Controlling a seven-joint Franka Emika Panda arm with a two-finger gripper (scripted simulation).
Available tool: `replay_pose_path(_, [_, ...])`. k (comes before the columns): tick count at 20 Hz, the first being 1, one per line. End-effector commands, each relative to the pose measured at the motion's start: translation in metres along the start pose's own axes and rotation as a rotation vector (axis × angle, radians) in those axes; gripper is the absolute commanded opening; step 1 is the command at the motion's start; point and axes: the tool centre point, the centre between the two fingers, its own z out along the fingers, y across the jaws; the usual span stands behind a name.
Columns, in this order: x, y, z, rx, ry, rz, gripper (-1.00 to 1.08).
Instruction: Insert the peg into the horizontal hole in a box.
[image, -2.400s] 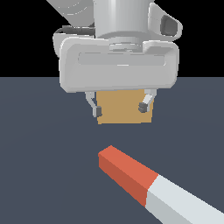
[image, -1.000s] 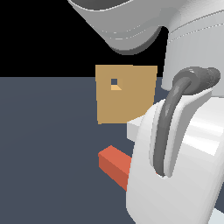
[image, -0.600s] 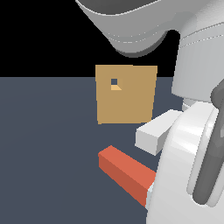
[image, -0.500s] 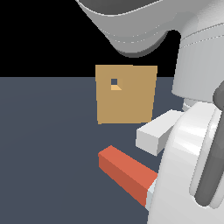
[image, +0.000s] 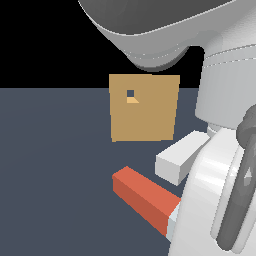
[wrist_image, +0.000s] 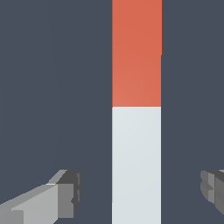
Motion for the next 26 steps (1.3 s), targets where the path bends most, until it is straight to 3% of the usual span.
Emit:
replay_pose_path(1, [0.001, 0.0, 0.012, 0.001, 0.002, 0.0, 1.0])
replay_pose_path(7, [0.002, -0.001, 0.041, 0.001, 0.001, 0.0, 1.0])
replay_pose_path(13, [0.001, 0.0, 0.041, 0.001, 0.001, 0.0, 1.0])
replay_pose_path(14, [0.001, 0.0, 0.041, 0.001, 0.001, 0.0, -1.0])
replay_pose_path(26, [0.001, 0.0, 0.042, 0.001, 0.002, 0.002, -1.0])
